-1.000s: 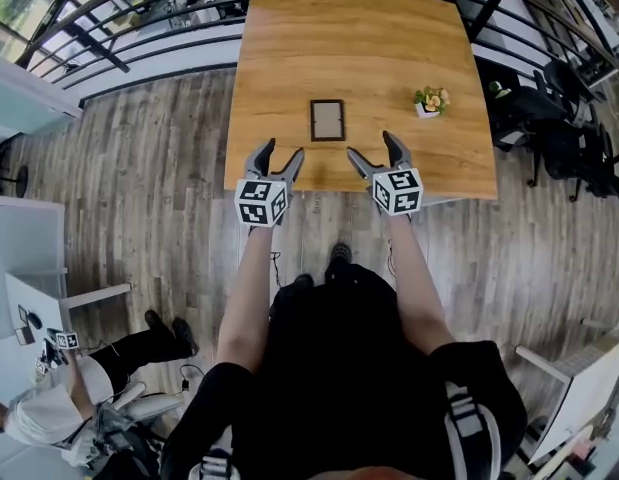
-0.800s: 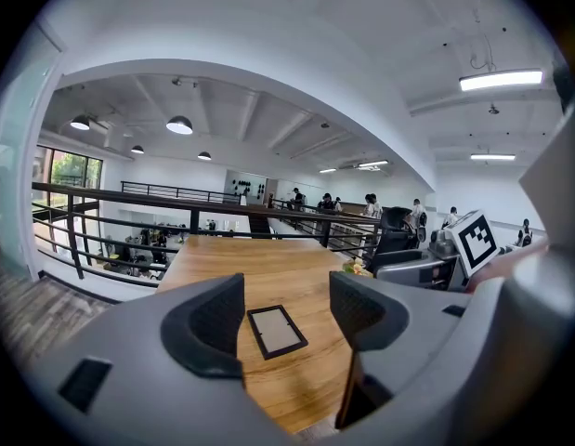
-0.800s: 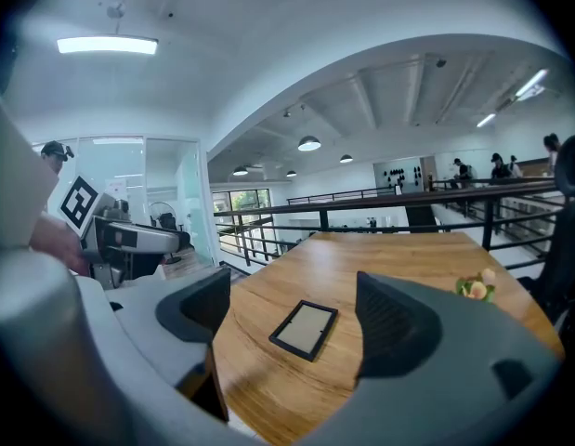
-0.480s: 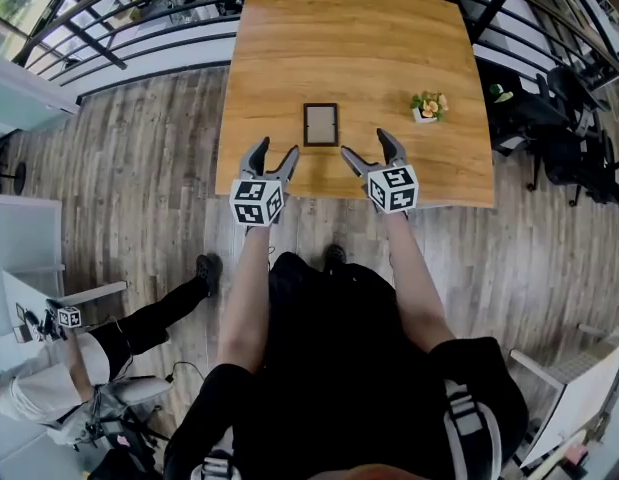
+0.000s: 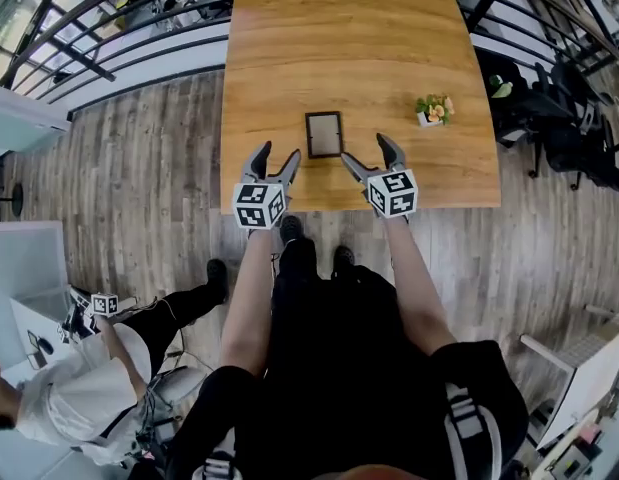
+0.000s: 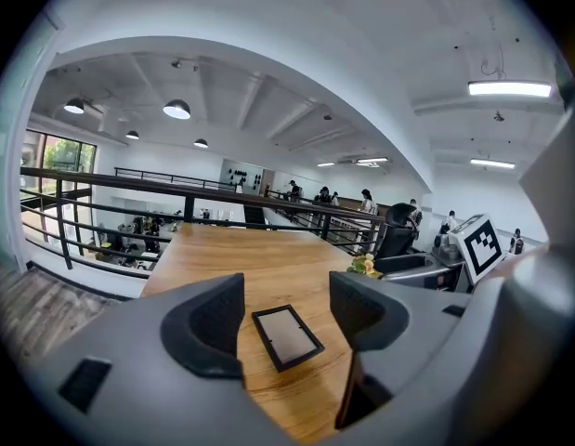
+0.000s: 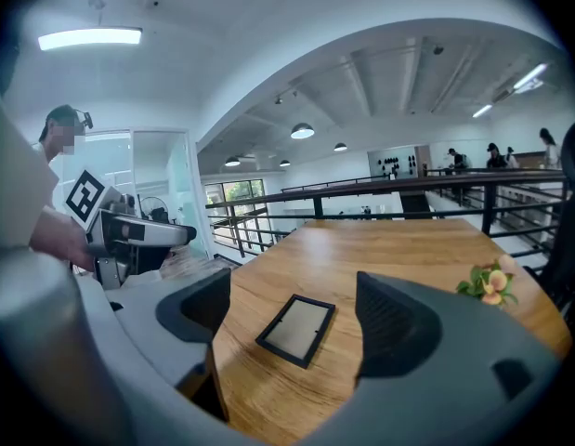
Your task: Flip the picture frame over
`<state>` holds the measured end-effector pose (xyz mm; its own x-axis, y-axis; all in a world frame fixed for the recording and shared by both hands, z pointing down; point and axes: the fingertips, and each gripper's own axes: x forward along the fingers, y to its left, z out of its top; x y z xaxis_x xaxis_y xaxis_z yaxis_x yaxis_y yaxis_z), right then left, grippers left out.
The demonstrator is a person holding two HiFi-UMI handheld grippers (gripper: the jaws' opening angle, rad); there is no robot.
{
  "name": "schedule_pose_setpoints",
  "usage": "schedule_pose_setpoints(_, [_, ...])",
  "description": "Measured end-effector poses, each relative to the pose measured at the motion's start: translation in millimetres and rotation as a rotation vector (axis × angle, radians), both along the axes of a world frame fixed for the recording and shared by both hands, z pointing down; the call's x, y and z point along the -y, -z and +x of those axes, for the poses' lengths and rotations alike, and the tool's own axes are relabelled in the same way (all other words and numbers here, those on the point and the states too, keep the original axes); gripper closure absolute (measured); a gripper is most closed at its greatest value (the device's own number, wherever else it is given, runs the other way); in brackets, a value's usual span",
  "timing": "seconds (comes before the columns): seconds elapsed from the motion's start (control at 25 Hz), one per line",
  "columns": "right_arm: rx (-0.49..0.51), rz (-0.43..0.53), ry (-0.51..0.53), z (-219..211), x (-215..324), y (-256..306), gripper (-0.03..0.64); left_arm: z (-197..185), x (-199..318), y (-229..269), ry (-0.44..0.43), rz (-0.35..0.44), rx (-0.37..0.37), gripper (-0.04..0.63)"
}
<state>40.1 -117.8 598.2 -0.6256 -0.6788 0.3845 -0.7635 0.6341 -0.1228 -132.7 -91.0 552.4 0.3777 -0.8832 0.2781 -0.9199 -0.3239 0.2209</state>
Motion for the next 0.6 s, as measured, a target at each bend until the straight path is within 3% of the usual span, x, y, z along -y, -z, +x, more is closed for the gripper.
schedule_pose_setpoints(0.6, [-0.003,-0.047,-0.12,-40.1,30.2,-23.2,0.195,-28.8,67.7,-22.3,-0.14,-0.059,-0.019,0.304])
